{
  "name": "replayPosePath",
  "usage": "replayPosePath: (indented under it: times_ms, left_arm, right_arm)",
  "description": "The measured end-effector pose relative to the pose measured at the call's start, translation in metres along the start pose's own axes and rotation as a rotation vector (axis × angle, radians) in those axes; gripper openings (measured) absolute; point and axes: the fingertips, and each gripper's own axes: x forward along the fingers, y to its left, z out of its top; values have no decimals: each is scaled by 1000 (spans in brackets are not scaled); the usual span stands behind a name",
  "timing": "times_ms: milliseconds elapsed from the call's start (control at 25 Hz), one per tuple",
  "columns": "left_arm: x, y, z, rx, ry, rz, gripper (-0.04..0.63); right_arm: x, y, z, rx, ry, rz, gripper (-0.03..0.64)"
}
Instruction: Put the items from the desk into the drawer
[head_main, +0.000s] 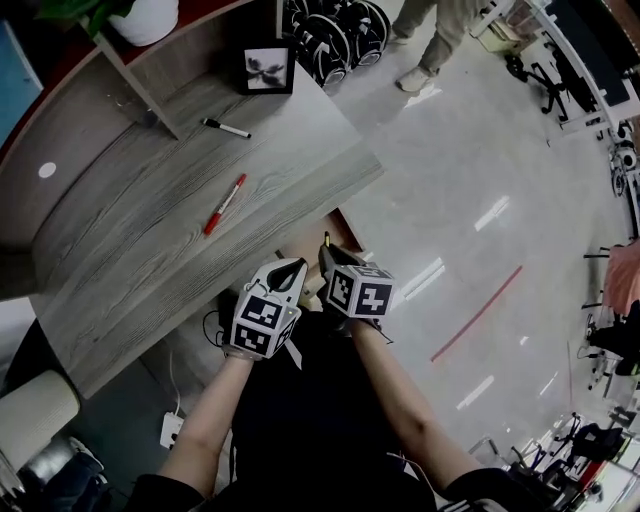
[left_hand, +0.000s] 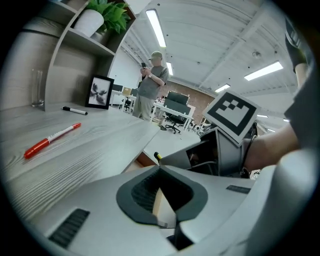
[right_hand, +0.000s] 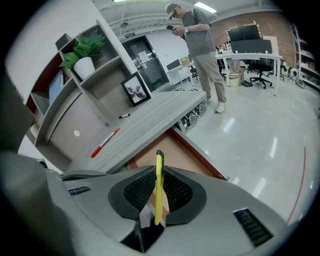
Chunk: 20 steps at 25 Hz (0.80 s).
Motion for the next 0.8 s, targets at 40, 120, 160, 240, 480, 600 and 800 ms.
replayPosePath:
  times_ms: [40, 120, 160, 240, 480, 600, 800]
  left_arm:
    - [4, 2, -2, 2, 4, 2, 0]
    - [12, 8, -5, -2, 8, 12, 0]
    - [14, 11, -7, -10, 8, 18, 0]
    - [18, 14, -8, -27, 8, 26, 0]
    - [19, 17, -14, -41, 19, 41, 0]
    - [18, 16, -19, -49, 18, 41, 0]
    - [20, 20, -29, -58, 33, 51, 0]
  right_arm:
    - [5, -5, -1, 9, 7, -1, 61]
    - [15, -13, -2, 22, 14, -5, 61]
    - [20, -17, -1, 30, 17, -6, 61]
    - [29, -22, 0, 59, 19, -4, 61]
    - [52, -31, -2, 148, 28, -19, 61]
    - [61, -34, -9, 171, 41, -18, 61]
    - [74, -41, -16, 194, 64, -42, 62]
